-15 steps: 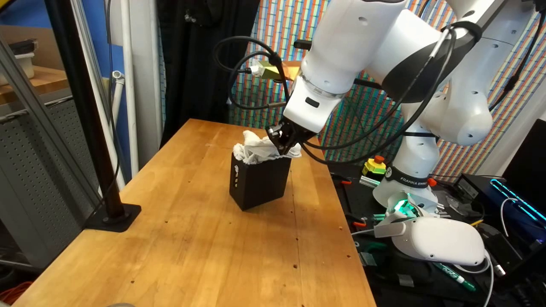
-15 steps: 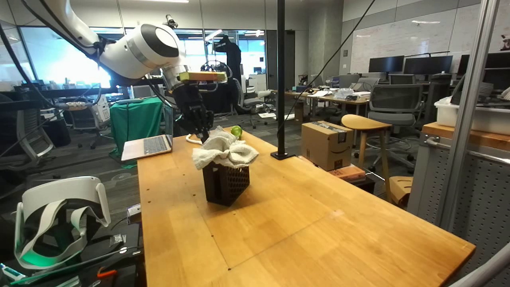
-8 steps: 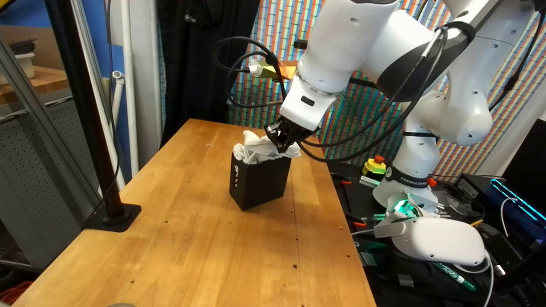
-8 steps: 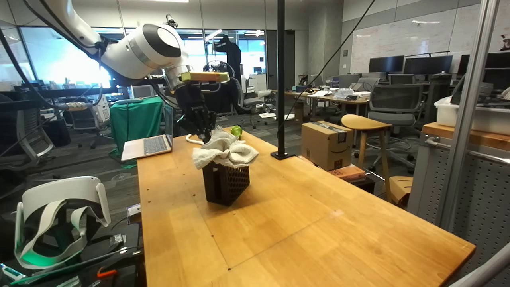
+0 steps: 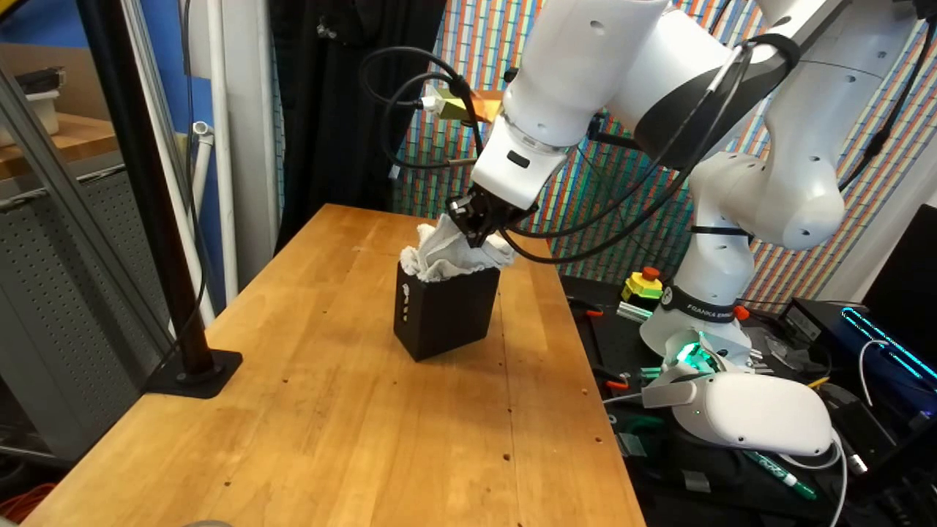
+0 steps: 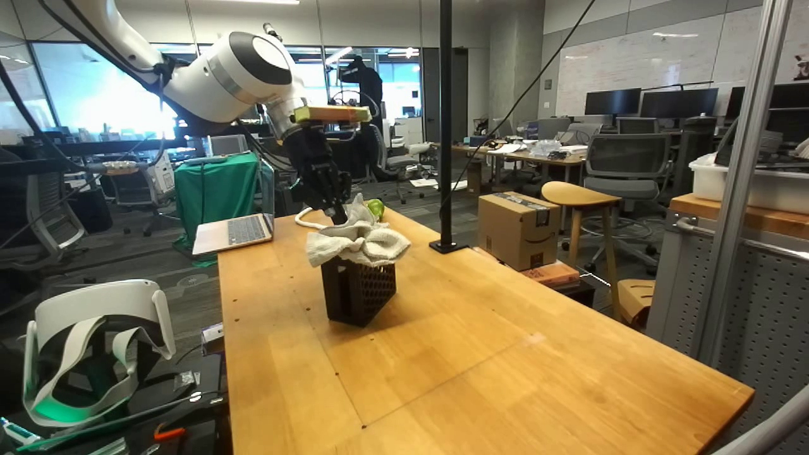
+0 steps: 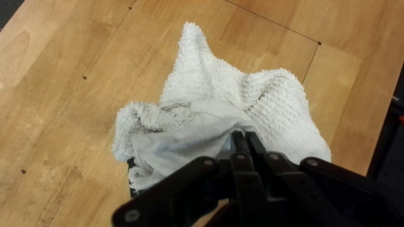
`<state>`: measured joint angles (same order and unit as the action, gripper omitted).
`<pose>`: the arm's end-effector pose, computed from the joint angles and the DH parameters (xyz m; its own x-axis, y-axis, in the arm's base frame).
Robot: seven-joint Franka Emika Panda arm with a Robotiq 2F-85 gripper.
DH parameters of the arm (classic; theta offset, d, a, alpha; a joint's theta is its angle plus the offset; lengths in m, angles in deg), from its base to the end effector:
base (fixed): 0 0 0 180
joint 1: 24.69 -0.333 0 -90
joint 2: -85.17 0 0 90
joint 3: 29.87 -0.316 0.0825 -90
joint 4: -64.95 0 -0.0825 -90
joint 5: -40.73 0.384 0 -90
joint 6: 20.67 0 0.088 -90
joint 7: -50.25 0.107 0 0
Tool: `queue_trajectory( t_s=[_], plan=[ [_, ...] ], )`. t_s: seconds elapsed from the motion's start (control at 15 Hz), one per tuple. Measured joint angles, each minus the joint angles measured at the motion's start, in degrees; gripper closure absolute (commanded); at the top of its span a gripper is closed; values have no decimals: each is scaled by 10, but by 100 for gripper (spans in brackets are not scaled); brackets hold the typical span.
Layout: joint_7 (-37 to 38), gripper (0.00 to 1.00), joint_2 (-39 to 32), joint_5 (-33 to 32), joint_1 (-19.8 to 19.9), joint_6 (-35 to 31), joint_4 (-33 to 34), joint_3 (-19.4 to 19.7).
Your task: Place the white towel inside the black basket
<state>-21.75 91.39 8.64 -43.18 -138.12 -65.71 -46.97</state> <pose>0.4149 0.2629 0.3954 -0.4976 0.7087 -0.5001 0.8307 0.5554 -0.0394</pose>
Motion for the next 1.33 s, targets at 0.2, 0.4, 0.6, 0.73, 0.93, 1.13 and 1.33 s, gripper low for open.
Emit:
queue_trajectory(
  t_s=[0.2,0.4,0.6,0.73,0.93,1.13,1.33],
  plan=[
    [-15,91,0,0,7,-5,0,12],
    [-38,91,-2,-1,18,-28,0,25],
    [-61,91,-10,0,25,-68,0,35],
    [-75,91,-22,4,28,-101,1,38],
    [-101,91,-41,25,29,-139,3,39],
    [-127,91,-60,56,30,-150,7,40],
    [-156,91,-73,83,36,-149,11,40]
  ],
)
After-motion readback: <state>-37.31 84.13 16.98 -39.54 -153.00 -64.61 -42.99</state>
